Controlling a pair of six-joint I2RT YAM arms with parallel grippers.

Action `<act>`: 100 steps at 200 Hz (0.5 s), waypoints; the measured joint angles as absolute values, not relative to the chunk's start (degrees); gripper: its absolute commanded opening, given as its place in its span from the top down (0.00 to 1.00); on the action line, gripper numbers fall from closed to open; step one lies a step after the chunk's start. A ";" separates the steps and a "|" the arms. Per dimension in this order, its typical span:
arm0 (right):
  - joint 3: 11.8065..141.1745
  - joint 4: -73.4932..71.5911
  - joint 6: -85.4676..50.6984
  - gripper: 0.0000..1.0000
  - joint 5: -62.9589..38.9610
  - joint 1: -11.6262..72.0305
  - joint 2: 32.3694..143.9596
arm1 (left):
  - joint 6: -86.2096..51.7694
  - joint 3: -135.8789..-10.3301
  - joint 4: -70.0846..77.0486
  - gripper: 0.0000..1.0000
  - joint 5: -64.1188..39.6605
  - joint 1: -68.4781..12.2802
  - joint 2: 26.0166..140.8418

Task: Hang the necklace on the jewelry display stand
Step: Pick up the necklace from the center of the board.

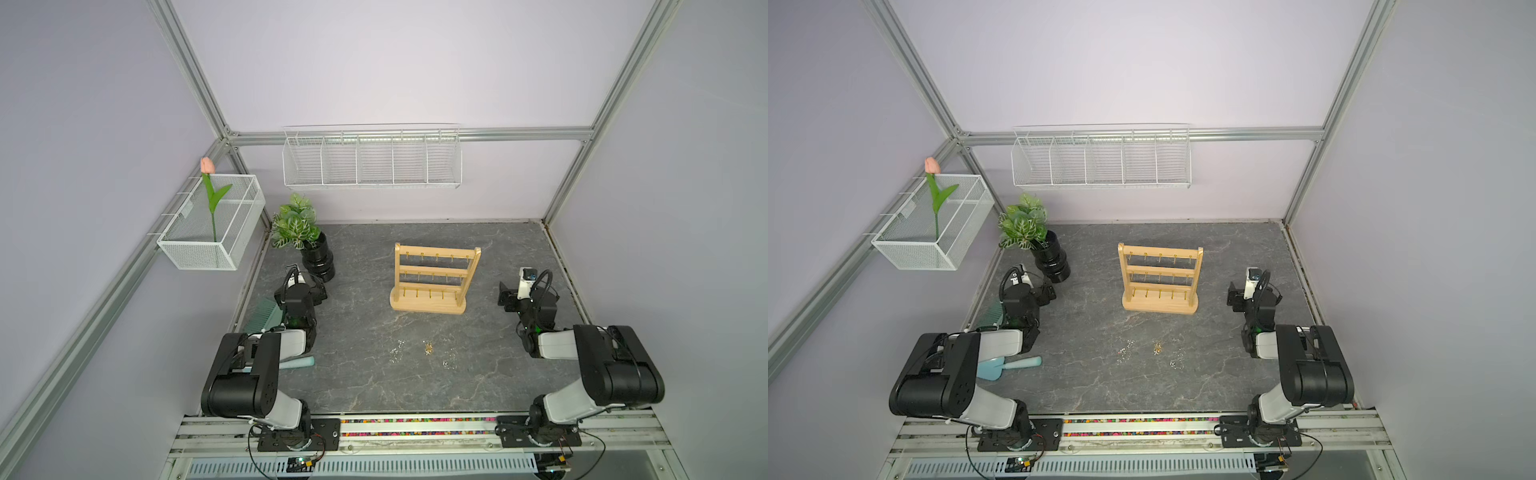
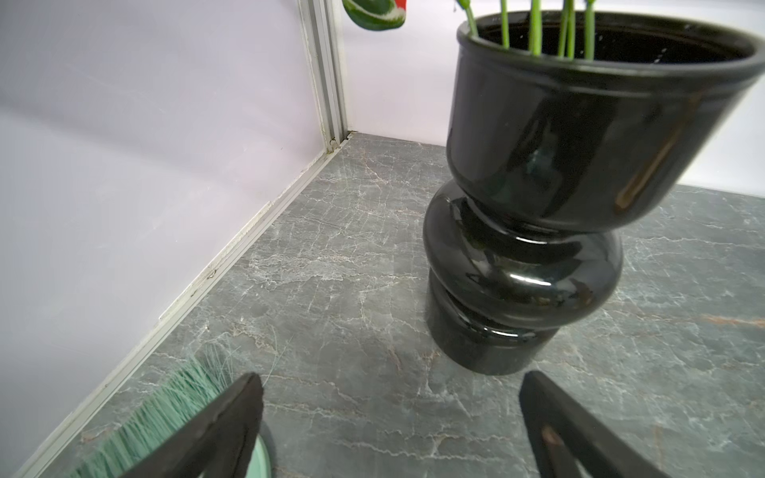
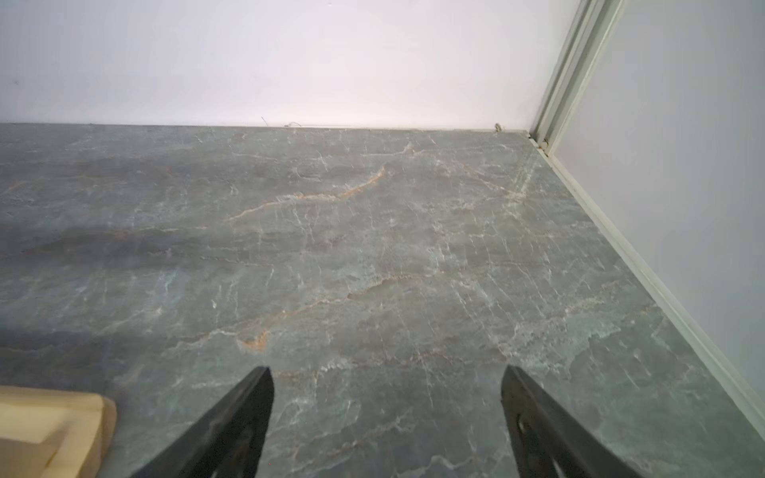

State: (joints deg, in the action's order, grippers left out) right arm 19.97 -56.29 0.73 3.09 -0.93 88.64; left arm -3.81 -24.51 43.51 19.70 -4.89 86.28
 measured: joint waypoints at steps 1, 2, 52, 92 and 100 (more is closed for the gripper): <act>19.97 -56.29 0.73 0.11 3.09 -0.93 88.64 | -3.81 -24.51 43.51 0.01 19.70 -4.89 86.28; 19.99 -56.29 0.75 0.11 3.01 -0.93 88.64 | -3.81 -24.51 43.53 0.01 19.70 -4.89 86.28; 14.41 -60.93 2.68 0.11 -2.28 -0.93 88.62 | -3.81 -24.51 43.51 0.01 19.70 -4.89 86.28; 14.04 -63.29 2.35 0.11 0.01 -0.93 88.62 | -3.81 -24.51 43.51 0.01 19.70 -4.89 86.28; 14.22 -62.98 1.91 0.11 1.54 -0.93 88.62 | -3.81 -24.51 43.51 0.01 19.70 -4.89 86.28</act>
